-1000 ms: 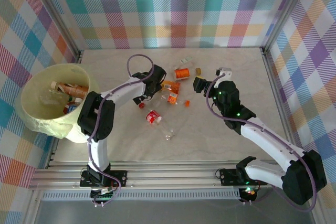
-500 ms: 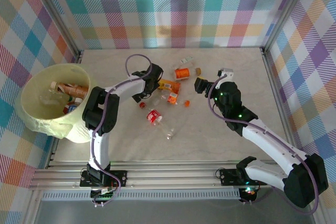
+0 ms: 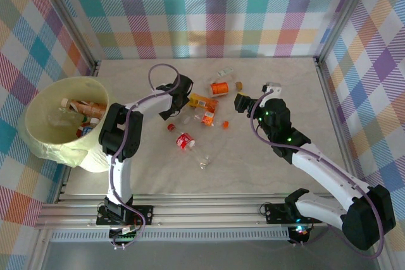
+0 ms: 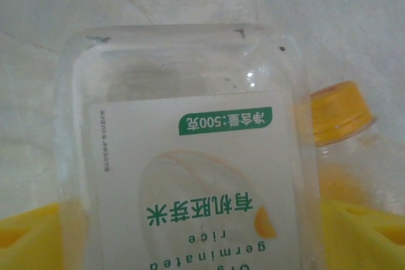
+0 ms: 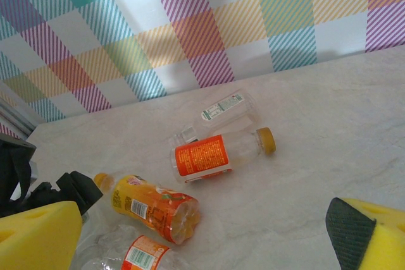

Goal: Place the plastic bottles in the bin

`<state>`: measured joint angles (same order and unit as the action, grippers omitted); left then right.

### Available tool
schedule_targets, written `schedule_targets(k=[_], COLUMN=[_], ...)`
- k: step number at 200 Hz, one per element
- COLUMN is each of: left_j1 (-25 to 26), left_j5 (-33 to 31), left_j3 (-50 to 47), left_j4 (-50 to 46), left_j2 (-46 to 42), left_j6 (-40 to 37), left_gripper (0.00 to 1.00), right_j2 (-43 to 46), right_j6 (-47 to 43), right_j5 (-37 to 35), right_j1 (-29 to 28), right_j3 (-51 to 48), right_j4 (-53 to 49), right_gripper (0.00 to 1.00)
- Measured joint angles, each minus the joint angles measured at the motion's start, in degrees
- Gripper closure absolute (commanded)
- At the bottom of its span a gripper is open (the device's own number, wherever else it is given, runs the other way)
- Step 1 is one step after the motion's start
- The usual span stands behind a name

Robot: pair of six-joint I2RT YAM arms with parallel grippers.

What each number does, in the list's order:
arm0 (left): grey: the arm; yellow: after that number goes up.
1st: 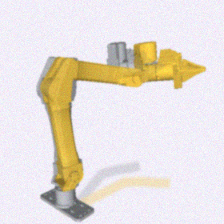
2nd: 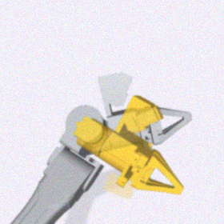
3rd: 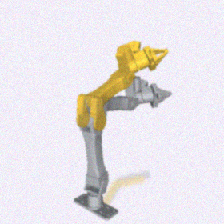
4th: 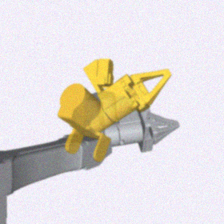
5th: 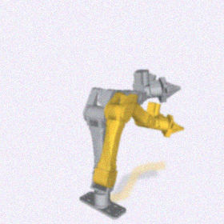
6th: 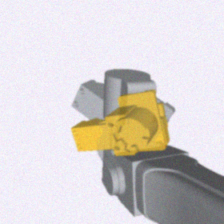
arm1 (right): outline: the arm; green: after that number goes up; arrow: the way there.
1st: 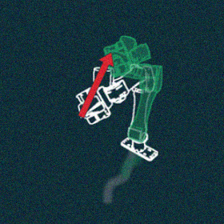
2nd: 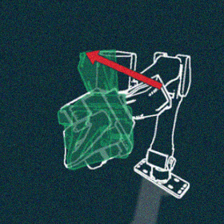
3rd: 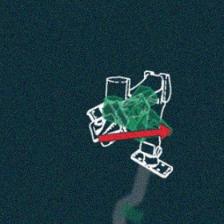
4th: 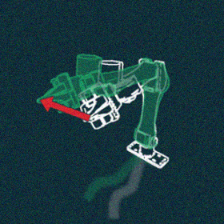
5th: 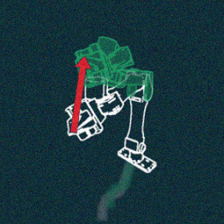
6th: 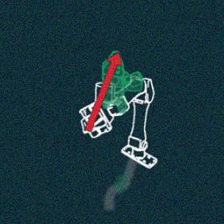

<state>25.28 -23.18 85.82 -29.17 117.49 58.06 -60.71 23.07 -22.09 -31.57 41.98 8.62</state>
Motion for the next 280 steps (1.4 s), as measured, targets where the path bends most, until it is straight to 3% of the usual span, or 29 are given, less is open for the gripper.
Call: schedule_targets(k=[38, 79, 162, 232, 280], left_j1=[0.0, -0.1, -0.1, -1.1, -2.2], left_j5=[0.0, -1.6, -3.5, 0.9, -2.9], left_j3=[-5.5, -11.1, -16.6, -13.5, -6.2], left_j4=[4.5, 6.9, 12.9, 12.6, 6.3], left_j2=[-3.8, -11.8, -37.5, -50.8, -56.1], left_j6=[-1.9, -4.9, -16.0, -29.5, -37.6], left_gripper=[0.29, 0.3, 0.35, 0.35, 0.37], right_j2=[-0.2, -1.5, -2.9, -5.5, -6.5], right_j6=[-0.7, -1.4, -5.2, -5.6, -5.6], right_j5=[0.0, 0.7, 17.4, 23.3, 23.3], right_j1=[0.0, 0.0, 0.0, 0.0, 0.0], right_j3=[0.0, 0.0, 0.0, 0.5, 0.8], right_j4=[-0.1, -0.1, 3.8, 5.3, 5.6], right_gripper=[0.0, 0.0, 0.0, 0.0, 0.0])
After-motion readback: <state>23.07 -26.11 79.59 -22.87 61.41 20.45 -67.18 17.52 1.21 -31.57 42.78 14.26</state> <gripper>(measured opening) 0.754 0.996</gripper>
